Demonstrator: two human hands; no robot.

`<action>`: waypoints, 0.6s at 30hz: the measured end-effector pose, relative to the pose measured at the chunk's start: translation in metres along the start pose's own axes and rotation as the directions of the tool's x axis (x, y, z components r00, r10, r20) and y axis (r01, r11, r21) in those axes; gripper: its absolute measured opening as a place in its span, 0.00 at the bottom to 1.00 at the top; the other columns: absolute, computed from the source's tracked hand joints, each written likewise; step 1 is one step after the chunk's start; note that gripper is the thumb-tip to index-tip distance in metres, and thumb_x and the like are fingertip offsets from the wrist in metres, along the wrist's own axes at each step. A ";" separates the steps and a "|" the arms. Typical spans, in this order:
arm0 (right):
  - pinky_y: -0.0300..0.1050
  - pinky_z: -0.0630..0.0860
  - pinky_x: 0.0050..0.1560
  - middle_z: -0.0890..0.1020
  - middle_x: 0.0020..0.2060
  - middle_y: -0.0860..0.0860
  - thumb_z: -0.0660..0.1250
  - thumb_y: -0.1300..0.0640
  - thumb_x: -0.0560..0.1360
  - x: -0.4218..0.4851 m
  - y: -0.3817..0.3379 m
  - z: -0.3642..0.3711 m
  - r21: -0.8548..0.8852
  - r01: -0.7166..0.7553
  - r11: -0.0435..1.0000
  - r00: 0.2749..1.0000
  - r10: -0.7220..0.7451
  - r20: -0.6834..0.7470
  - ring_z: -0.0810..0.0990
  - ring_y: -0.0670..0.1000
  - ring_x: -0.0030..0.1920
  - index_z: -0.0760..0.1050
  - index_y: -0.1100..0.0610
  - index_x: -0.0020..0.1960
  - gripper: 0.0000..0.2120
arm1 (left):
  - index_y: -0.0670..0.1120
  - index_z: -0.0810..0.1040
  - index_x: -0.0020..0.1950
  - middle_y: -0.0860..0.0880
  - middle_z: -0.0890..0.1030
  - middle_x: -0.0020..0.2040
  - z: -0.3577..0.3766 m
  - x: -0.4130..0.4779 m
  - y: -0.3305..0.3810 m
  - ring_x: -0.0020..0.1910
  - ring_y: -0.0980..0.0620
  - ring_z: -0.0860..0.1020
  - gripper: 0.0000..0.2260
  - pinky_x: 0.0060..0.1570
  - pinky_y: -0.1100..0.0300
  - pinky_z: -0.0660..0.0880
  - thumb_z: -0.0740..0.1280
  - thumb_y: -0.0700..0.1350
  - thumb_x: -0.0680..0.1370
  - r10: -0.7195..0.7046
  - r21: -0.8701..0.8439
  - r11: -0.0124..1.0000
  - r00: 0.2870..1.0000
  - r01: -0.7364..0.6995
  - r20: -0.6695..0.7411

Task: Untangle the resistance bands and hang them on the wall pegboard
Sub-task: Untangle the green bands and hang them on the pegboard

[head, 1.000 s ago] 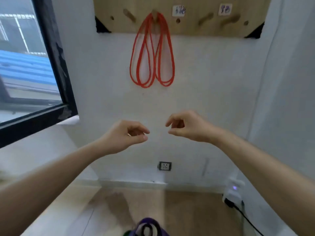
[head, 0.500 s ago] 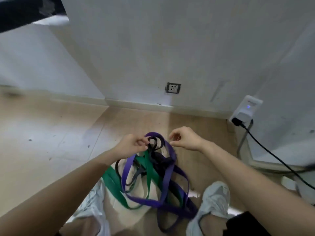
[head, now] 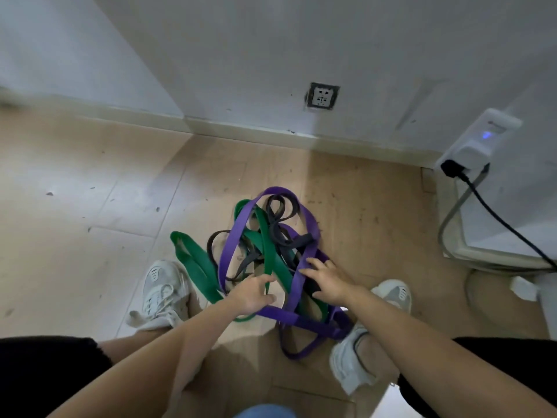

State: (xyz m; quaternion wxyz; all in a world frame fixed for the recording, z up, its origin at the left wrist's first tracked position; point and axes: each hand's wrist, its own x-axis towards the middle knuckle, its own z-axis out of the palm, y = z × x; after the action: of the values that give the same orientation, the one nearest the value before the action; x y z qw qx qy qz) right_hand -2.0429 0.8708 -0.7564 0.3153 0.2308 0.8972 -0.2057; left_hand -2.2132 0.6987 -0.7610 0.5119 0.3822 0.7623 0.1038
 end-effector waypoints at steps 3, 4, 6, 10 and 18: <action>0.58 0.64 0.73 0.51 0.81 0.51 0.66 0.59 0.78 -0.002 0.002 0.006 -0.029 0.008 1.000 1.000 -0.008 0.004 0.60 0.63 0.75 0.55 0.45 0.80 0.36 | 0.46 0.70 0.76 0.45 0.73 0.73 0.000 0.001 0.003 0.72 0.44 0.72 0.23 0.67 0.52 0.72 0.68 0.46 0.81 -0.011 -0.195 0.981 1.000 0.012 0.008; 0.57 0.65 0.72 0.54 0.80 0.51 0.67 0.58 0.78 -0.001 0.003 0.005 0.011 0.009 1.000 1.000 -0.009 -0.013 0.62 0.63 0.74 0.58 0.46 0.80 0.34 | 0.45 0.73 0.73 0.46 0.74 0.72 -0.002 0.000 0.005 0.72 0.45 0.71 0.21 0.67 0.50 0.73 0.69 0.45 0.81 -0.013 -0.263 0.965 1.000 0.010 -0.012; 0.55 0.68 0.70 0.65 0.75 0.54 0.69 0.57 0.76 0.002 0.002 0.002 0.176 0.040 0.984 0.994 -0.021 -0.109 0.69 0.61 0.71 0.67 0.50 0.76 0.29 | 0.47 0.78 0.66 0.46 0.78 0.65 -0.009 -0.003 0.010 0.66 0.46 0.76 0.15 0.59 0.54 0.75 0.70 0.45 0.80 -0.010 -0.370 0.929 0.998 -0.013 -0.060; 0.46 0.74 0.64 0.76 0.61 0.53 0.73 0.63 0.74 0.006 -0.012 -0.030 0.462 0.201 0.864 0.912 0.008 -0.410 0.77 0.52 0.59 0.72 0.56 0.72 0.28 | 0.47 0.79 0.53 0.50 0.79 0.40 -0.043 -0.021 0.034 0.34 0.57 0.75 0.09 0.38 0.61 0.72 0.75 0.45 0.76 0.080 -0.393 0.905 0.974 -0.159 -0.211; 0.41 0.73 0.64 0.71 0.64 0.48 0.77 0.57 0.70 0.008 -0.056 -0.123 0.437 0.499 0.748 0.800 -0.203 -0.565 0.73 0.47 0.62 0.65 0.49 0.77 0.39 | 0.44 0.78 0.45 0.40 0.81 0.42 -0.158 -0.095 0.103 0.39 0.50 0.79 0.09 0.44 0.53 0.77 0.77 0.39 0.72 0.417 -0.212 0.842 0.849 -0.495 -0.326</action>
State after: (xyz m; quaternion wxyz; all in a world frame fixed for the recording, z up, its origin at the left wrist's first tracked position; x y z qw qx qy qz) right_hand -2.1364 0.8905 -0.6610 -0.0480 0.1779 0.8711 -0.4552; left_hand -2.2828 0.7414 -0.5659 0.4146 0.4575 0.6866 0.3840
